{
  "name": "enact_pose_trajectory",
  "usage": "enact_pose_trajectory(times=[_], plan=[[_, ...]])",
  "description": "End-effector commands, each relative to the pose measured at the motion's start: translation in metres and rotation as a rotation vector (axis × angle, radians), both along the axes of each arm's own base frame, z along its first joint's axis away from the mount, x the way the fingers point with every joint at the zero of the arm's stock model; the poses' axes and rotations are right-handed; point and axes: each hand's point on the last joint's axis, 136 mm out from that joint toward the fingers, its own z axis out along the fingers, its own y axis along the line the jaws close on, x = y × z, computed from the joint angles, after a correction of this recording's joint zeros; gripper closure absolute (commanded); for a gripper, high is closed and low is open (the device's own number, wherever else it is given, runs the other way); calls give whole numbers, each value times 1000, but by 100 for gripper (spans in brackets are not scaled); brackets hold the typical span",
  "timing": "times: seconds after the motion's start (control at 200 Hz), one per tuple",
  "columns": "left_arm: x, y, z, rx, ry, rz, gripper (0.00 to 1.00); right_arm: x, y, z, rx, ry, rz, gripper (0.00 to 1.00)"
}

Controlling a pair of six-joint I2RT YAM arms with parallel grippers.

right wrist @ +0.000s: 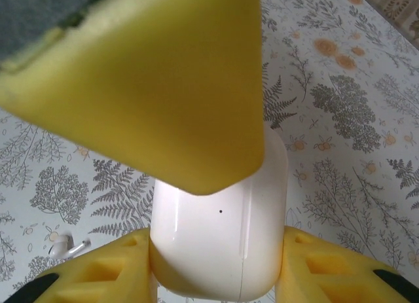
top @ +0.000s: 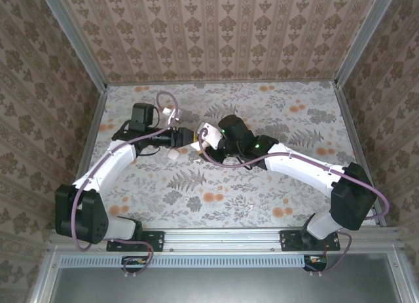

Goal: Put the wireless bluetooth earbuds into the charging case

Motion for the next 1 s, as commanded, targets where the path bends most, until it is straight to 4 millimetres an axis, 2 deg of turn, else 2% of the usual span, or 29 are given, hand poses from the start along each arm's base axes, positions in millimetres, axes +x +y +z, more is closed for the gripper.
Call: enact_pose_trajectory(times=[0.0, 0.175, 0.37, 0.47, 0.57, 0.69, 0.75, 0.82, 0.865, 0.995], plan=[[-6, -6, 5, -12, 13, -51, 49, -2, -8, 4, -18, -28, 4, 58], [-7, -6, -5, 8, 49, -58, 56, -2, -10, 6, -16, -37, 3, 58], [-10, -9, -4, 4, 62, -72, 63, 0, -12, 7, -18, -43, -7, 58], [-11, -9, -3, -1, 55, -80, 74, 4, -14, 8, -12, -43, -24, 58], [-9, -10, 2, -4, -1, -77, 89, 8, -15, 17, 20, -49, -48, 52], [-2, -9, 13, -12, -109, -52, 97, 12, -19, 37, 96, -49, -78, 35], [3, -8, 20, -11, -179, -29, 100, 13, -23, 51, 157, -23, -99, 29], [11, -5, 25, -6, -257, 11, 100, 15, -28, 61, 243, 43, -126, 26], [16, -4, 31, -17, -316, 37, 100, 10, -34, 86, 345, 79, -122, 26], [27, -1, 48, -75, -474, 103, 100, 11, -47, 117, 569, 231, -117, 25]])
